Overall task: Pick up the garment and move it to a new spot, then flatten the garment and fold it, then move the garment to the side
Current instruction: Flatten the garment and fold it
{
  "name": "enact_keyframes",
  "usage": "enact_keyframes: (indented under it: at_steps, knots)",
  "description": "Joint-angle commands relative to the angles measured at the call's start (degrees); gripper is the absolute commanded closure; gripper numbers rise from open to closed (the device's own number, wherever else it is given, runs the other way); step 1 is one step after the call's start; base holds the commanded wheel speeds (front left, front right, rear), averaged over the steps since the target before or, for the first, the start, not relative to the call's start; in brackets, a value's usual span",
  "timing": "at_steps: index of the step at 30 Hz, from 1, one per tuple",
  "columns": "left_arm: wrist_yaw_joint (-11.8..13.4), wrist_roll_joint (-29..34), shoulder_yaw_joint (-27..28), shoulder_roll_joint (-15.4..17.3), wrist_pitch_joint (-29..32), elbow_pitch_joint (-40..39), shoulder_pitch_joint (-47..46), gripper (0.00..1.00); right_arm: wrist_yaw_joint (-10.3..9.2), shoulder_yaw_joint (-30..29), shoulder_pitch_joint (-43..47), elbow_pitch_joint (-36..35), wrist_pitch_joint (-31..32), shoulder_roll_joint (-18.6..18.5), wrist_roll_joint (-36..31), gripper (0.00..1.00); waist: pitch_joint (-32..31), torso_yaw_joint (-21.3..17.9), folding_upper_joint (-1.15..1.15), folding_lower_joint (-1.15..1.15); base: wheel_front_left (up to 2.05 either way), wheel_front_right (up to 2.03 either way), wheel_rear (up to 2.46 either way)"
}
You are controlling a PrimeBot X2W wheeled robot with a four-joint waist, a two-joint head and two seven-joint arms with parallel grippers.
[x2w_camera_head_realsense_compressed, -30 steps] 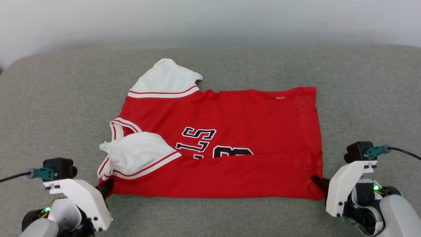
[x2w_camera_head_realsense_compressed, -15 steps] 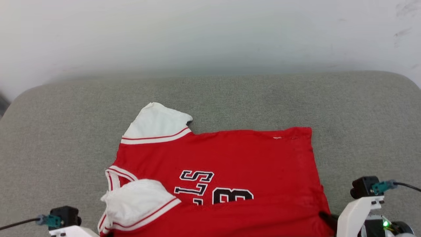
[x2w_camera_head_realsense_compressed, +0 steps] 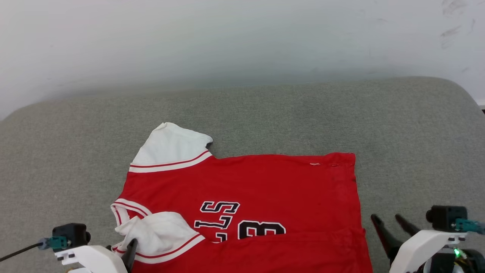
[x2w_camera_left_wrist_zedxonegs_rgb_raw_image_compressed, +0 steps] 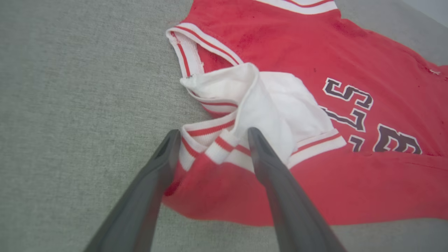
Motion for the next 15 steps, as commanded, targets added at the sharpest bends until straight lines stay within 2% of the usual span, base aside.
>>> enact_keyframes:
  at_steps: [1, 7, 10, 15]
  knots:
    - [0.4, 0.8, 0.6, 0.0, -1.3, -0.4, -1.1, 0.00, -0.02, -1.3, -1.2, -0.6, -2.9, 0.6, -1.7, 0.00, -0.2, -0.6, 0.00, 0.00, 0.00, 0.00, 0.00]
    - [1.5, 4.4, 2.4, -0.1, -6.2, -1.1, -5.9, 0.00, -0.02, -4.9, -3.5, -2.5, -13.4, 3.2, -7.3, 0.00, 0.6, -2.2, 0.00, 0.00, 0.00, 0.00, 0.00]
    - [0.5, 6.1, 2.9, -0.5, -7.8, 0.8, -11.7, 0.00, -0.02, -5.2, -5.4, -4.5, -16.9, 4.3, -9.3, 0.00, 3.1, -3.1, 0.00, 0.00, 0.00, 0.00, 0.00]
    - [-2.3, 7.1, 3.1, 0.0, -6.3, 5.6, -22.1, 0.00, -0.02, -3.7, -8.8, -7.9, -18.8, 5.1, -11.0, 0.00, 9.2, -5.1, 0.00, 0.00, 0.00, 0.00, 0.00]
